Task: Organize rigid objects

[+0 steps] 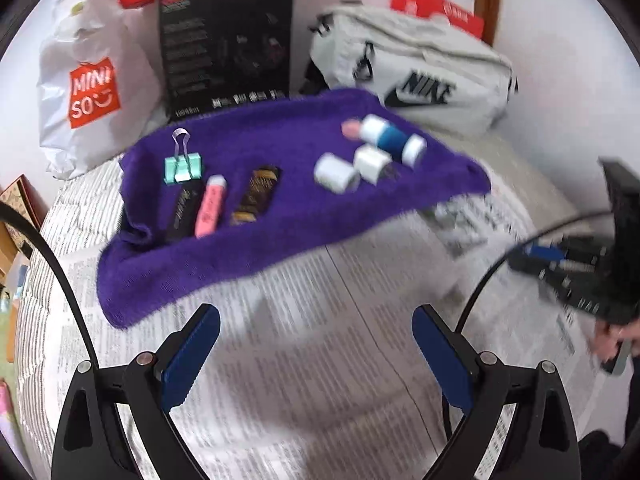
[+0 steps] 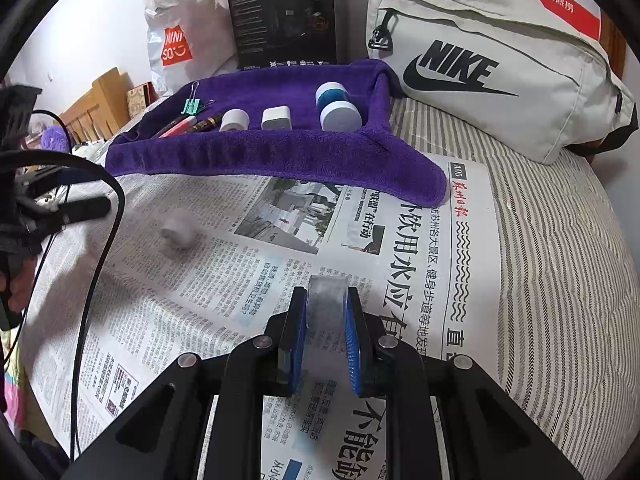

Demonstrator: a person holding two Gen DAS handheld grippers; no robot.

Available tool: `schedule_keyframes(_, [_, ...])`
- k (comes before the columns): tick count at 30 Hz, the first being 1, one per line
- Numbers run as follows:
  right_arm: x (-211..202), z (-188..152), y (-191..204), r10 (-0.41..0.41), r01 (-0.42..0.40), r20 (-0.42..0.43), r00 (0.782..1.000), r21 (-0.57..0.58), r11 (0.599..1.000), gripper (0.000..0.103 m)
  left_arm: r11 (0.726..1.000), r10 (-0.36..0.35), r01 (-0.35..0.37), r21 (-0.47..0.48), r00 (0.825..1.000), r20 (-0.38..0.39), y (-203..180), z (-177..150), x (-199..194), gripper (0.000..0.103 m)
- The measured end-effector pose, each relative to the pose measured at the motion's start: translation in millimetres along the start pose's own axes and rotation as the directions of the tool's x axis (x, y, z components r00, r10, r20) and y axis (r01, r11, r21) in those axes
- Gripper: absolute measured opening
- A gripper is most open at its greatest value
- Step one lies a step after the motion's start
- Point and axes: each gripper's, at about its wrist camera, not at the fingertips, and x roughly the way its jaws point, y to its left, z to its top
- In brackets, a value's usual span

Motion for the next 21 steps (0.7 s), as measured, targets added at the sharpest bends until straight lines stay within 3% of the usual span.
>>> schedule_keyframes(12, [-5.9, -4.3, -4.9, 0.032, -0.033, 0.022, 0.999, 0.011, 0.999, 0.018, 1.000, -0.025, 0.024, -0.018, 0.998, -0.062, -3.7, 6.2, 7.8, 0.095])
schedule_keyframes(21, [1.4, 3.4, -12.0, 0.007, -0.008, 0.028, 1.000, 0.022, 1.000, 0.017, 0.999, -0.050, 0.051, 0.007, 0.994, -0.092, -15.2, 4.2, 15.2, 0.095])
